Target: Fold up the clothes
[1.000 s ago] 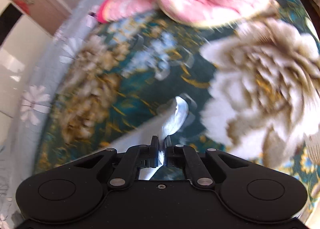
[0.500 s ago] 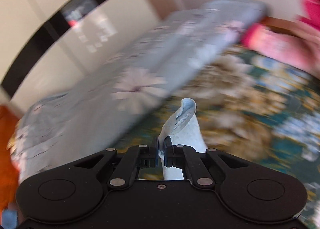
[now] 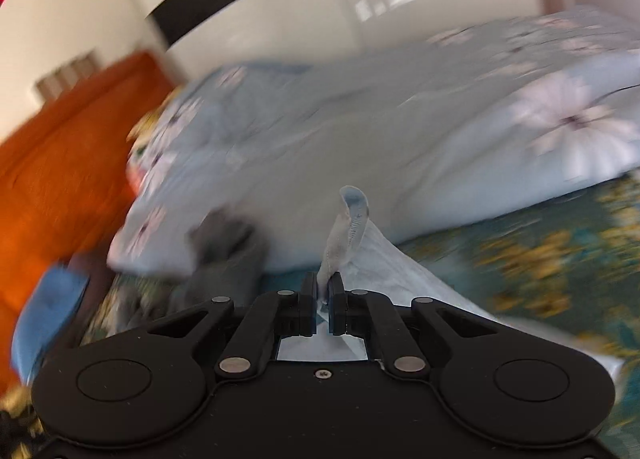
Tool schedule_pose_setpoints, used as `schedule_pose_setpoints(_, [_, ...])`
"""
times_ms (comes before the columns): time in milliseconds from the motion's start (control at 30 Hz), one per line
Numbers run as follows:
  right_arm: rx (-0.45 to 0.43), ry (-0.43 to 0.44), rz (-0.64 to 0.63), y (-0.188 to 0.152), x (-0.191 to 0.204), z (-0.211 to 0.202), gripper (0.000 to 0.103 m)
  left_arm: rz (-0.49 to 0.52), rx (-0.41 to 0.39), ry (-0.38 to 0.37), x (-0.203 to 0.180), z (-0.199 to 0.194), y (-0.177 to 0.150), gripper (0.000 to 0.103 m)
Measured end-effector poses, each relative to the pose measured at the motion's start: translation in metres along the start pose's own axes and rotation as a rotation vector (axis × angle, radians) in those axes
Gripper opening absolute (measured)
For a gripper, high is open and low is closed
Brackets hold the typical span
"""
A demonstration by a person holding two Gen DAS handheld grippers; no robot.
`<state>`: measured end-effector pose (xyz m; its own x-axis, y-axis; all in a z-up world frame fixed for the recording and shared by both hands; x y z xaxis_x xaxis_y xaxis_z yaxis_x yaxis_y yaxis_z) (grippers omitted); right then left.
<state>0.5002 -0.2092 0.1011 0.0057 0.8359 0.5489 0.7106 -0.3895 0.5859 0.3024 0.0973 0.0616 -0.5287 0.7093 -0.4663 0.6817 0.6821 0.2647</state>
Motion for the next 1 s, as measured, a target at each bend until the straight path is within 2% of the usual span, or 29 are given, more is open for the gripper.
schedule_pose_setpoints(100, [0.097,0.001,-0.060,-0.045,0.026,0.033,0.006,0.053,0.031,-0.007,0.001,0.013,0.014,0.100])
schedule_pose_setpoints(267, [0.249,-0.055,-0.092,-0.117,0.032,0.076,0.006,0.095,0.069,-0.022,-0.002,0.038,0.027,0.100])
schedule_pose_setpoints(433, [0.325,-0.087,-0.137,-0.156,0.029,0.092,0.010,0.155,0.111,-0.045,-0.018,0.067,0.030,0.100])
schedule_pose_setpoints(467, [0.336,-0.083,-0.140,-0.160,0.027,0.093,0.015,0.167,0.121,-0.048,-0.023,0.074,0.031,0.100])
schedule_pose_setpoints(600, [0.356,-0.063,-0.146,-0.166,0.031,0.097,0.019,0.195,0.156,-0.075,-0.043,0.098,0.030,0.100])
schedule_pose_setpoints(667, [0.354,-0.024,-0.127,-0.163,0.035,0.091,0.023,0.214,0.174,-0.096,-0.054,0.109,0.028,0.100])
schedule_pose_setpoints(767, [0.346,0.054,-0.113,-0.158,0.042,0.074,0.038,0.258,0.197,-0.115,-0.070,0.122,0.024,0.101])
schedule_pose_setpoints(833, [0.320,0.042,-0.114,-0.154,0.035,0.059,0.038,0.303,0.213,-0.119,-0.081,0.130,0.019,0.101])
schedule_pose_setpoints(900, [0.280,-0.001,-0.060,-0.145,0.015,0.045,0.038,0.370,0.238,-0.131,-0.093,0.140,0.011,0.102])
schedule_pose_setpoints(1000, [0.198,-0.123,0.072,-0.127,-0.037,0.017,0.038,0.498,0.274,-0.117,-0.110,0.159,-0.003,0.102])
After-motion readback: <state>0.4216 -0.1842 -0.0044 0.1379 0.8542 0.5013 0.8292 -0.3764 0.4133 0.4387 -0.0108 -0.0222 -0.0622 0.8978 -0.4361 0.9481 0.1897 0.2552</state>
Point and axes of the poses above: each gripper's, at about its wrist camera, not at the fingertips, and z roughly the way its jaws point, x to its left, y to its top, the point moved 10 cm from there along z, roughly the way its jaws point, and after that the axes turned 13 degrees about z, right-handed, at the moved point
